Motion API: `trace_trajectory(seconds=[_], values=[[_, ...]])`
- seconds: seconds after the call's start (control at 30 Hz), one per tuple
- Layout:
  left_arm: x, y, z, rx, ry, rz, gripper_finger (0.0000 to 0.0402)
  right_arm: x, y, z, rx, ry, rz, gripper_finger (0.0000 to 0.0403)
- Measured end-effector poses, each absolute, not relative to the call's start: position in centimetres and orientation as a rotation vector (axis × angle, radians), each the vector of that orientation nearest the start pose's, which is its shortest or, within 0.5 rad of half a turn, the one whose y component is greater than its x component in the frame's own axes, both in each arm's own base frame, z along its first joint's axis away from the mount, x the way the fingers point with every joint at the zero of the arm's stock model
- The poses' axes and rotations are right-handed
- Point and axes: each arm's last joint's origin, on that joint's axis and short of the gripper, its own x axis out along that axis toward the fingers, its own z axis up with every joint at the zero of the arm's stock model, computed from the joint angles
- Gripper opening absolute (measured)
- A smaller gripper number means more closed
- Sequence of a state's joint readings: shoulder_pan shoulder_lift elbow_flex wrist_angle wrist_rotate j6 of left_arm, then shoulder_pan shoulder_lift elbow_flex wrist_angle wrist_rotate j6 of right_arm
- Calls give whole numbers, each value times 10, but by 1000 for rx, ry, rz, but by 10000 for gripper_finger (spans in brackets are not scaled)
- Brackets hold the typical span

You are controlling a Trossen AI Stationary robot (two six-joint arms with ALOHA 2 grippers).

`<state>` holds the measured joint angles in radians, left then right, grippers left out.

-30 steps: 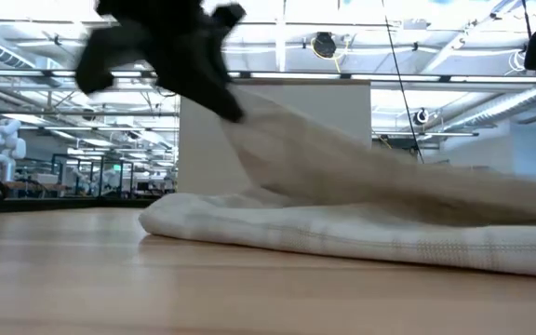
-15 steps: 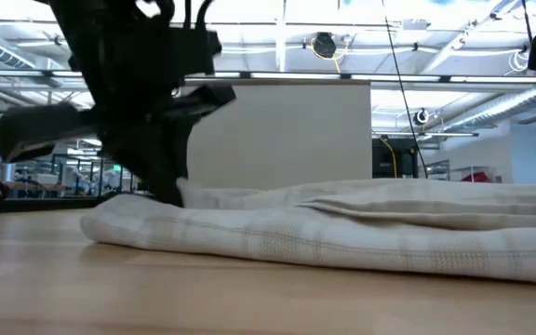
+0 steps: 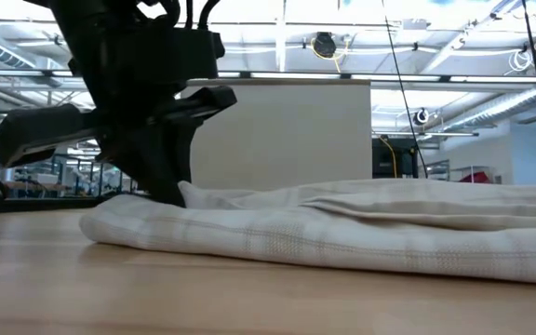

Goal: Fold towel
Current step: Fold the white patterned towel

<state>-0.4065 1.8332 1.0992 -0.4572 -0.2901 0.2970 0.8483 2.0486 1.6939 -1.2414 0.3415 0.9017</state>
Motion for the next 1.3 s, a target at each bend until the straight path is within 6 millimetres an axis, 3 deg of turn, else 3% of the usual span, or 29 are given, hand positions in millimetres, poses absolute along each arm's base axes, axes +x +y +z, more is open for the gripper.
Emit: trace_trajectory(seconds=[0.47, 0.9, 1.3], values=[[320, -132, 150, 677, 1101, -275, 23, 275, 288, 175, -142, 1400, -306, 157], [316, -142, 151, 694, 1091, -300, 23, 275, 281, 157, -184, 1493, -422, 155], [316, -143, 151, 696, 1091, -302, 23, 282, 273, 157, -194, 1508, -426, 44]])
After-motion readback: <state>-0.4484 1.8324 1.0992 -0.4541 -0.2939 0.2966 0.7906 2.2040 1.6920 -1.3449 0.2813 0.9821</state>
